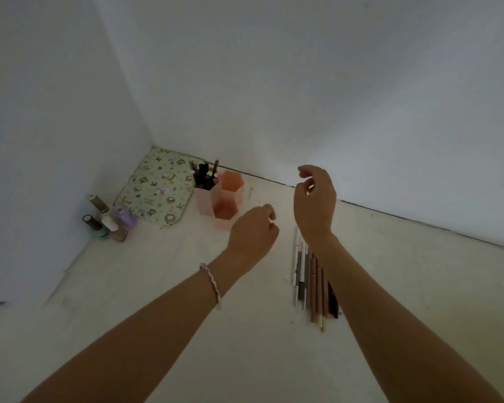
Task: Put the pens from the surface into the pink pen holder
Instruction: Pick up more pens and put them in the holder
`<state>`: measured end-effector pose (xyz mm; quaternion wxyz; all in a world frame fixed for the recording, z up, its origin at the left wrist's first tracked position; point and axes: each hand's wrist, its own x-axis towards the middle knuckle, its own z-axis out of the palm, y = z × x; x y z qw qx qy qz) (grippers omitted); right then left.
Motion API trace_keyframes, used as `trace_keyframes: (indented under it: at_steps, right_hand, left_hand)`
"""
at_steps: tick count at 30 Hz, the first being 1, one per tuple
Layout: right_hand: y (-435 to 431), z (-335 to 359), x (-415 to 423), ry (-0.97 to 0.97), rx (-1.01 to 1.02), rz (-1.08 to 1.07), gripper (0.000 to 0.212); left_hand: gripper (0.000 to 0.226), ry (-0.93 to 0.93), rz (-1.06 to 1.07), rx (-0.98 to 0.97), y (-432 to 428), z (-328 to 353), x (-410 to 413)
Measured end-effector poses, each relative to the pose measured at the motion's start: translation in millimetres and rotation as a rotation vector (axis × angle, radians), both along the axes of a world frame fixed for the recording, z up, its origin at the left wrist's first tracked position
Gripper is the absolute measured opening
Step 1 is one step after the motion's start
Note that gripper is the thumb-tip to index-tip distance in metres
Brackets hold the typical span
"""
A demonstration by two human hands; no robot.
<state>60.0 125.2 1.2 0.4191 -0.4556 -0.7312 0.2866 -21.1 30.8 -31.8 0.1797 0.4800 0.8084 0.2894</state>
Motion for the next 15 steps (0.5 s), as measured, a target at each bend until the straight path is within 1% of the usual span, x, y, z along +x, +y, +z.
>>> trace_keyframes:
  at_steps: [2,4,8,13,15]
  right_hand:
    - [5.4,-0.6,17.2,-0.019,-0.054,-0.019,0.034]
    - [9.9,-1.1,33.9,-0.046,-0.103,-0.028,0.033]
    - [14.5,-5.7,65.5,-0.070,-0.150,-0.024,0.027]
    - [18.9,-16.1,94.2,-0.081,-0.179,-0.025,0.027]
    - [18.6,-20.8,98.4,-0.083,-0.203,-0.018,0.026]
  left_hand:
    - [0.014,-0.057,0.025,-0.146,7.5,-17.9,21.2]
    - [0.018,-0.092,0.057,-0.219,17.2,-29.0,37.7]
    - [0.025,-0.057,0.045,-0.276,37.2,-40.2,59.7]
    - [0.026,-0.005,0.074,-0.333,43.2,-45.8,78.4]
    - [0.029,-0.015,0.088,-0.344,44.4,-45.1,81.3]
